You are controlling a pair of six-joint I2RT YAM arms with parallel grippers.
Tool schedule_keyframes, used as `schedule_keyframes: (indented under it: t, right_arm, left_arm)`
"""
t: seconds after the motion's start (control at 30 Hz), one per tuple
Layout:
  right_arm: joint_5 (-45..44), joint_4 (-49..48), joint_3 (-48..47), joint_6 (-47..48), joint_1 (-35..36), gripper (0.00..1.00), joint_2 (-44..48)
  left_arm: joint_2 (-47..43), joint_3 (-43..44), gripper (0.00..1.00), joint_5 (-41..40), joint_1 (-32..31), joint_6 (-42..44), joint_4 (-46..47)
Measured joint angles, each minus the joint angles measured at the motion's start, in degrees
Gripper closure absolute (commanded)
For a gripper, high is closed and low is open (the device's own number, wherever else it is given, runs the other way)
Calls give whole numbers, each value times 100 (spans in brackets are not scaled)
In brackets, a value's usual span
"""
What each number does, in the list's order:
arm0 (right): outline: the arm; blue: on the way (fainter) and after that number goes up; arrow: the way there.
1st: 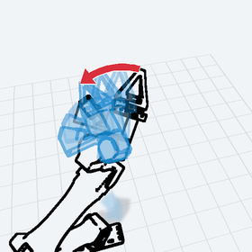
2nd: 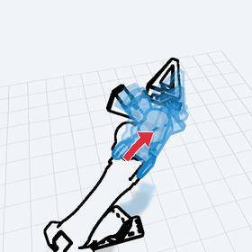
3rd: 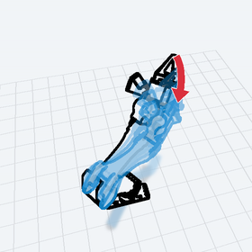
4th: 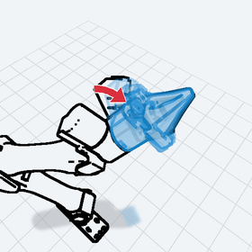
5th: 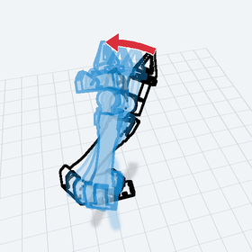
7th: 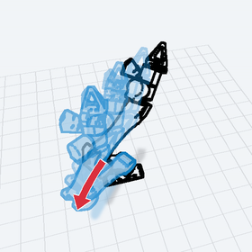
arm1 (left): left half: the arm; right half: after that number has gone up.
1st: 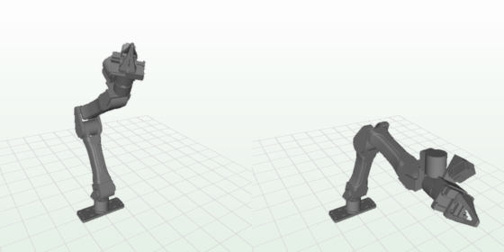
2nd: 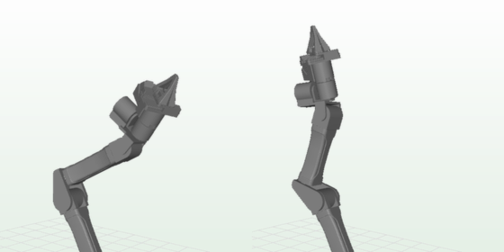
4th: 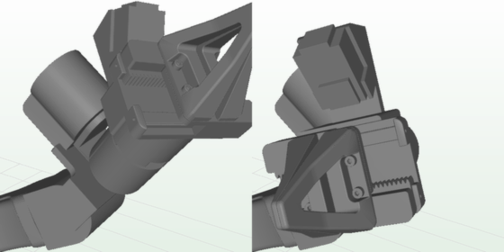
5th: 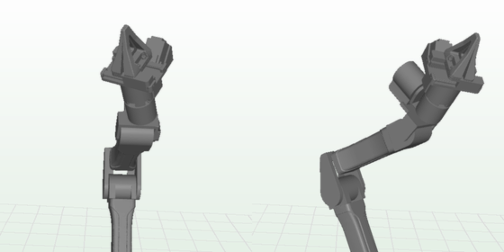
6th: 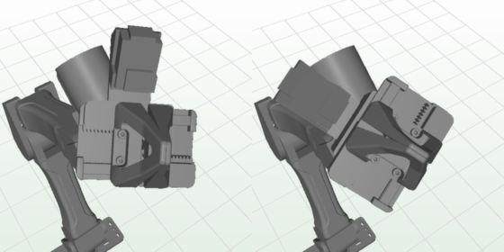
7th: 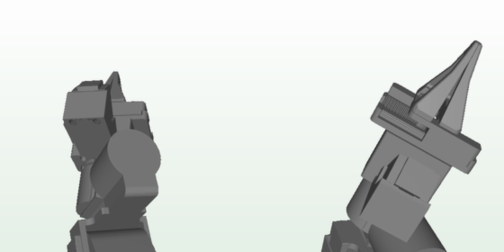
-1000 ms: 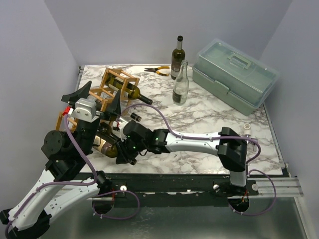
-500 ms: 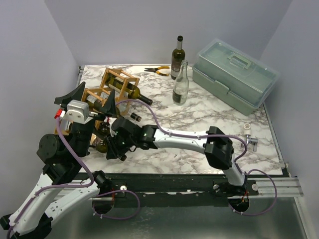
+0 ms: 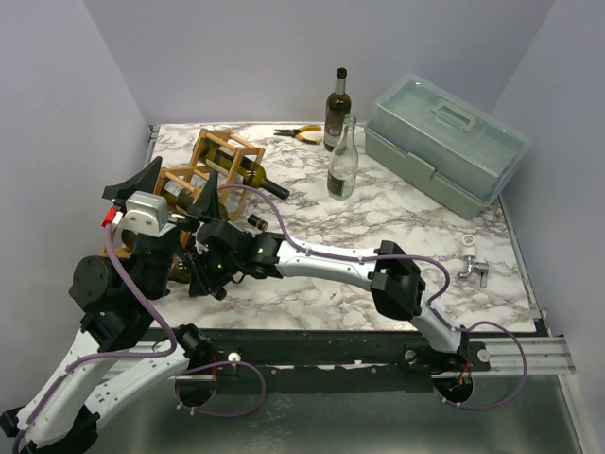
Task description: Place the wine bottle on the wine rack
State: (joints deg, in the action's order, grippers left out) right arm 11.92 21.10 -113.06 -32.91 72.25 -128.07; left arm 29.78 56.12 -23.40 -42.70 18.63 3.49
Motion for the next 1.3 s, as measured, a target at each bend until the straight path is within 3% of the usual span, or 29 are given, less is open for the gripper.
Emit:
schedule_keyframes:
  t: [0.23,0.6,0.77,0.97,1.13,1.3]
  right_arm:
    - [-9,85,-345,0,-57,99,-236]
    - [-98,85,-874,111,-94,86,-619]
    - [-131,48,-1078,245,-105,68,-782]
    - [-208,-52,-1331,326,-111,30,-909]
    - [-317,-284,-1390,431,-177,18,-885]
    - [-393,-367,-632,492,-214,12,-448]
  left_arm:
    - [-15,-15,1,0,26,-13,2]
    - [-17,-42,1,4,37,-55,2]
    - [-22,-61,1,7,57,-66,2]
    - [-26,-79,1,9,72,-66,2]
    - [-26,-103,1,9,74,-63,4]
    - [-57,-122,1,2,87,-63,2]
